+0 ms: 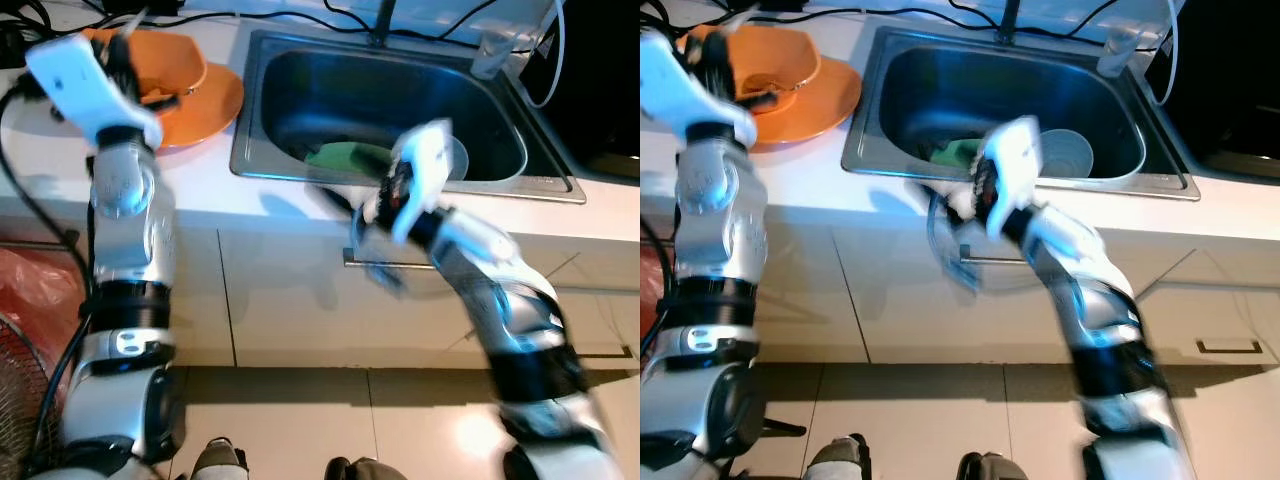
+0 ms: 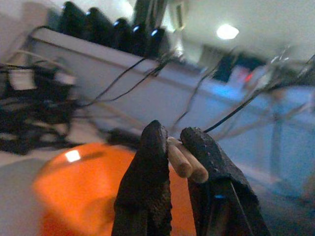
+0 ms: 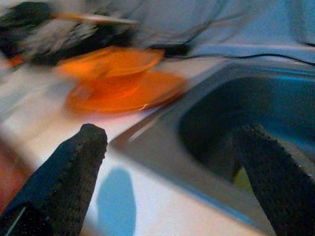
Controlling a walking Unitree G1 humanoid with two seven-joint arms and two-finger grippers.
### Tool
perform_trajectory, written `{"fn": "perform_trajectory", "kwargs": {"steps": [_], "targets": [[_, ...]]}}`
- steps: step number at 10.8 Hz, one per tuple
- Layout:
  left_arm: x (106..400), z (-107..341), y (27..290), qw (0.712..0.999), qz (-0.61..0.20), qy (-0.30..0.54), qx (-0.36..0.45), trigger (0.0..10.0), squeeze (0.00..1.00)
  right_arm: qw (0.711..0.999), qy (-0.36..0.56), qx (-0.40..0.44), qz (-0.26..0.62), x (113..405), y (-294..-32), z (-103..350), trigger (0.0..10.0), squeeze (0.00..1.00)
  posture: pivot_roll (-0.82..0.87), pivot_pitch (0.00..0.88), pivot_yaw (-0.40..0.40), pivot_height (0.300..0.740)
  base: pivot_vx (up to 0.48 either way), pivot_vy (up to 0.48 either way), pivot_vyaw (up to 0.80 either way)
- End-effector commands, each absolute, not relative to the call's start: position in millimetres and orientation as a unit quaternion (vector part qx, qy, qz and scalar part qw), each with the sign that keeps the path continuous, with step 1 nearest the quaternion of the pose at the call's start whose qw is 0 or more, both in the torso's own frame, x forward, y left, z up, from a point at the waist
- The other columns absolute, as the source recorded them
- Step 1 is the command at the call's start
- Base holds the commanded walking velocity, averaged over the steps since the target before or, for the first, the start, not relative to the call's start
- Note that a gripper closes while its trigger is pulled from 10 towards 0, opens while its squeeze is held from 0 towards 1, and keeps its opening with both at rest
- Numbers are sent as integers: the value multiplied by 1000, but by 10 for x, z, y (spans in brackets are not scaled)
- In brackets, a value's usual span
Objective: Kitchen organization
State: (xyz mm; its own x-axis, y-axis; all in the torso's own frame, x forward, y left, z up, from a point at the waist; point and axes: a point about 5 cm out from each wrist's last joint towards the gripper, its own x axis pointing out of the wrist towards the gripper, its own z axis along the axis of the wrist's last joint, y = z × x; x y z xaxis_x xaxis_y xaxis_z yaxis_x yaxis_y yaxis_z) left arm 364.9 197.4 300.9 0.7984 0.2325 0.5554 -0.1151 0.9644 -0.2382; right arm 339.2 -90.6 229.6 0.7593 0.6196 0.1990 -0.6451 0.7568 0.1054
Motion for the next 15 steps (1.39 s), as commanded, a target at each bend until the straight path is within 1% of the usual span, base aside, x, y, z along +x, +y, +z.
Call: {"fn": "perform_trajectory", "kwargs": {"steps": [1,2,3,5,7,8,9,14,15], "targets": [[3610,3192,1846,937,52,-327,-115,0,0,948,-78,132,280,3475,-1080,2281,10000,0,15,139,-77,740,0,0,0],[3597,3236,1741,936,23,-326,-133,0,0,952,-76,168,245,3535,-1142,2257,10000,0,22,138,-73,740,0,0,0],[3594,3232,1679,936,11,-321,-141,0,0,954,-73,171,235,3558,-1158,2238,10000,0,23,137,-71,740,0,0,0],[3568,3000,1461,950,-13,-281,-134,0,0,957,-82,170,221,3581,-1154,2252,10000,0,22,134,-62,740,0,0,0],[3513,2765,1333,962,-24,-242,-128,0,0,958,-91,173,211,3591,-1174,2276,10000,0,22,128,-55,740,0,0,0],[3491,2708,1296,964,-27,-234,-127,0,0,960,-94,165,207,3599,-1184,2280,10000,0,23,127,-55,740,0,0,0],[3478,2648,1273,967,-26,-223,-122,0,0,962,-97,163,199,3616,-1200,2283,10000,0,24,119,-53,740,0,0,800],[3424,2579,1294,972,-16,-211,-106,0,0,961,-104,161,198,3652,-1206,2324,10000,0,29,106,-61,740,0,0,0],[3427,2581,1302,972,-13,-210,-104,0,0,961,-106,160,199,3660,-1201,2335,10000,0,27,102,-61,740,0,-319,0]]}}
